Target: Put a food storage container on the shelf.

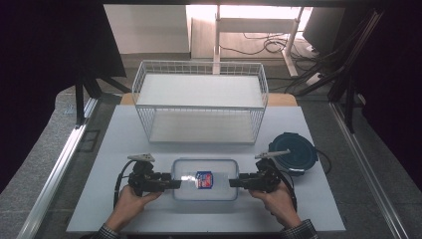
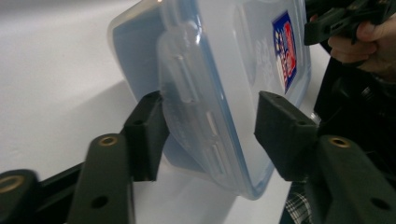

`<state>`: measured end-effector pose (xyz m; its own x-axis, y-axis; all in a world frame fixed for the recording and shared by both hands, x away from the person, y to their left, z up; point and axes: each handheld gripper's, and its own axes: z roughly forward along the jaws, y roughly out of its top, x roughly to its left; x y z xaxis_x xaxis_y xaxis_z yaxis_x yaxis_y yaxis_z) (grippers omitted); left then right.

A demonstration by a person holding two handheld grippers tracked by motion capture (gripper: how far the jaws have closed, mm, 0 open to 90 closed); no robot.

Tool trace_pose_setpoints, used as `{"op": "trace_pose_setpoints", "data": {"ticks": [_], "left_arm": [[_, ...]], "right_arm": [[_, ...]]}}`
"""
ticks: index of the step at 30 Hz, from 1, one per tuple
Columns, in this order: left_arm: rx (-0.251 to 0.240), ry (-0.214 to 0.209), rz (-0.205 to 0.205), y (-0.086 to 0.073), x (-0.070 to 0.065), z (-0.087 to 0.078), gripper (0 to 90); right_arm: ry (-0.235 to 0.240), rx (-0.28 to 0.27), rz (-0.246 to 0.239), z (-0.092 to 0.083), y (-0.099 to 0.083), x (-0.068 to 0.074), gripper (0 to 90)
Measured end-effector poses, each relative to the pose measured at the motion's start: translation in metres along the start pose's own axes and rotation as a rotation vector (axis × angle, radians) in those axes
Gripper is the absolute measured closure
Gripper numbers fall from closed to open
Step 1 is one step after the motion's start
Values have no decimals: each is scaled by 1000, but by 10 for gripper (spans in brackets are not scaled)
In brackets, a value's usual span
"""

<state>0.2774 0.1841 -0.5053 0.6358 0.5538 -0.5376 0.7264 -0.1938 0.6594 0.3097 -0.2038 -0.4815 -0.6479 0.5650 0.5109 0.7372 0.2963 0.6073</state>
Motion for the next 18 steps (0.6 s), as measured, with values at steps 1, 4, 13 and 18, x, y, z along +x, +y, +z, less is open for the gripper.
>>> {"op": "trace_pose_setpoints", "data": {"ticks": [1,4,13,18], "left_arm": [[-7,6,-3,-1,-1,0,458],[-23,16,-8,-1,-3,-1,479],[-59,14,-21,0,-4,-2,504],[-98,24,13,9,-11,-12,507]], "right_arm": [[-8,-6,-16,-1,-1,2,491],[-28,-13,-27,-2,-3,6,499],[-50,-59,-63,-7,-3,10,527],[-54,-88,-93,-13,3,16,527]]}}
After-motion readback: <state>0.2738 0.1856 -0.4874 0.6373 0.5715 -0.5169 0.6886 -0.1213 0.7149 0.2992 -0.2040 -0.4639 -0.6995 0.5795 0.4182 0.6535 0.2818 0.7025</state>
